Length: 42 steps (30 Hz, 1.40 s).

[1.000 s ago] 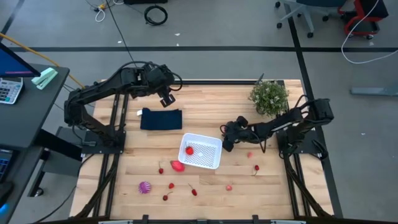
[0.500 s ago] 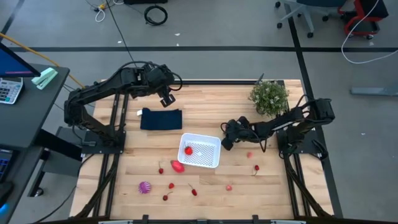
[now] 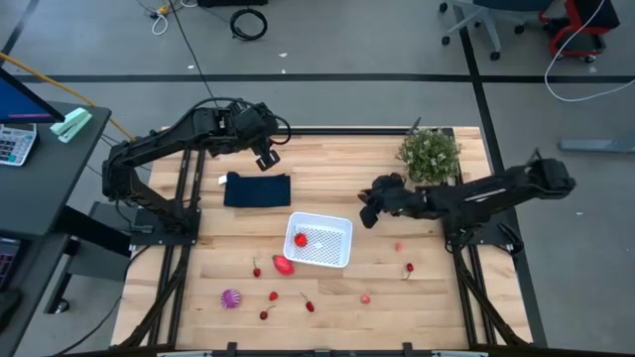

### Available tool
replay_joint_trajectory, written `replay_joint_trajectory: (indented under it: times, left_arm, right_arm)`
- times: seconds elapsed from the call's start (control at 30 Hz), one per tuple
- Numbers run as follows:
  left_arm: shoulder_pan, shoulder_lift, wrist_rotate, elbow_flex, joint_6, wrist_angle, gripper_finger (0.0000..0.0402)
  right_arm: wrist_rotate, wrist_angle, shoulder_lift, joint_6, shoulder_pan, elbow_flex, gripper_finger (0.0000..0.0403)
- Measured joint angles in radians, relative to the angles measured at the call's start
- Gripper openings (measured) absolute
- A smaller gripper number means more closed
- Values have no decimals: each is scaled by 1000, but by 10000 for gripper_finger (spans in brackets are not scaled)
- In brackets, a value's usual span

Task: Pick and placing Produce into tupperware
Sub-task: Put the peach into the white bin

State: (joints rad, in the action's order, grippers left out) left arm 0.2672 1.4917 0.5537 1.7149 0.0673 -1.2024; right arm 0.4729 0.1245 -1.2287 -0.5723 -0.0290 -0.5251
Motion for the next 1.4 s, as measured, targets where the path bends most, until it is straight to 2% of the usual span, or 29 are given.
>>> replay_joint_trajectory:
  times: [0.1, 0.2, 0.27, 0.33, 0.43, 0.6, 0.7, 0.87, 1.07, 1.27, 1.4]
  left_arm:
    - [0, 0, 0, 0, -1, 17, 125]
    - [0, 0, 0, 0, -1, 26, 120]
    - [0, 0, 0, 0, -1, 26, 117]
    - [0, 0, 0, 0, -1, 27, 117]
    - [0, 0, 0, 0, -1, 31, 120]
    - [0, 0, 0, 0, 0, 33, 122]
    - [0, 0, 0, 0, -1, 32, 118]
    - [0, 0, 0, 0, -1, 30, 112]
    - [0, 0, 0, 0, -3, 24, 116]
    - [0, 0, 0, 0, -3, 23, 117]
    - [0, 0, 0, 0, -2, 24, 111]
  right_arm:
    - [-98, 148, 24, 78, -27, -1, 80]
    - [-209, 309, -9, 182, -87, -4, 81]
    - [-222, 312, -51, 225, -132, -32, 82]
    - [-227, 243, -102, 233, -161, -88, 84]
    - [-230, 37, -199, 229, -179, -225, 89]
    - [-285, -393, -375, 251, -160, -528, 95]
    - [-344, -536, -461, 260, -135, -684, 95]
    - [-433, -562, -589, 294, -121, -806, 96]
    - [-473, -578, -716, 306, -120, -811, 96]
    - [-479, -581, -743, 348, -102, -811, 99]
    - [-479, -584, -723, 383, -89, -811, 120]
